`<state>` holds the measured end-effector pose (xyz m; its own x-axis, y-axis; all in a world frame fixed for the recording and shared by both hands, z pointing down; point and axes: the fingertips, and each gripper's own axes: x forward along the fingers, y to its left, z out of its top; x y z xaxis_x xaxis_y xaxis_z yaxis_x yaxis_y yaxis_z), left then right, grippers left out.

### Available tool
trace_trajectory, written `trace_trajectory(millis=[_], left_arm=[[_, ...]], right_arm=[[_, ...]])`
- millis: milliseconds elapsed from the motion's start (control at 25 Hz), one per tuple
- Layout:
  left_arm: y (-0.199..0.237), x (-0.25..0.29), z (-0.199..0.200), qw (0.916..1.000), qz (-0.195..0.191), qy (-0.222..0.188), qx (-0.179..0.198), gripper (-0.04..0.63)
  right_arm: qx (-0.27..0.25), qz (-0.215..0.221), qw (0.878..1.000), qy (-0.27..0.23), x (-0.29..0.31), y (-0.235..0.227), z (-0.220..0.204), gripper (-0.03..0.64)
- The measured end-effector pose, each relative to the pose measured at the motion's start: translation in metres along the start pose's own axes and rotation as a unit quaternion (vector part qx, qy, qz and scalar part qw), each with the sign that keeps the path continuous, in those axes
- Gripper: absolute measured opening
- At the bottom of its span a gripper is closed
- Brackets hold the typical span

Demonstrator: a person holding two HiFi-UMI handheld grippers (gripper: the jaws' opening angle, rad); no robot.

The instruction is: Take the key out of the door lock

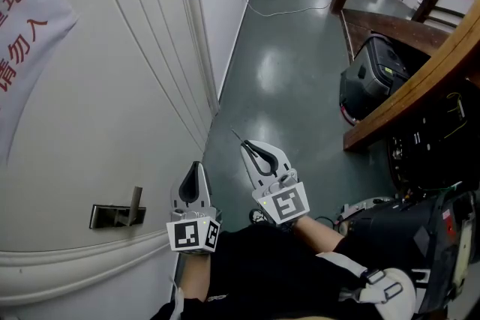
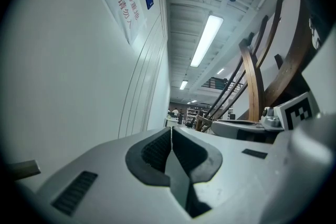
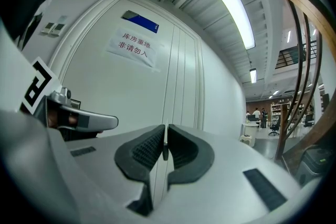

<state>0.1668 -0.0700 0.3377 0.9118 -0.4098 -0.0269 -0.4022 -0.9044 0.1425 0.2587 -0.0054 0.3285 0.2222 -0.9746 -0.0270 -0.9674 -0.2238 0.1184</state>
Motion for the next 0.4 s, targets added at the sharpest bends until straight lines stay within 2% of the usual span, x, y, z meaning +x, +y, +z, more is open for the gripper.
trace_trajectory(millis=[400], left_arm=[[-0.0001,0.0005,-0.0039,1.0,0.001,0.006,0.001,0.026]], right_arm=[[0.005,0.004,1.0,0.0,0.0011,0.0011,-0.0031,0.031]])
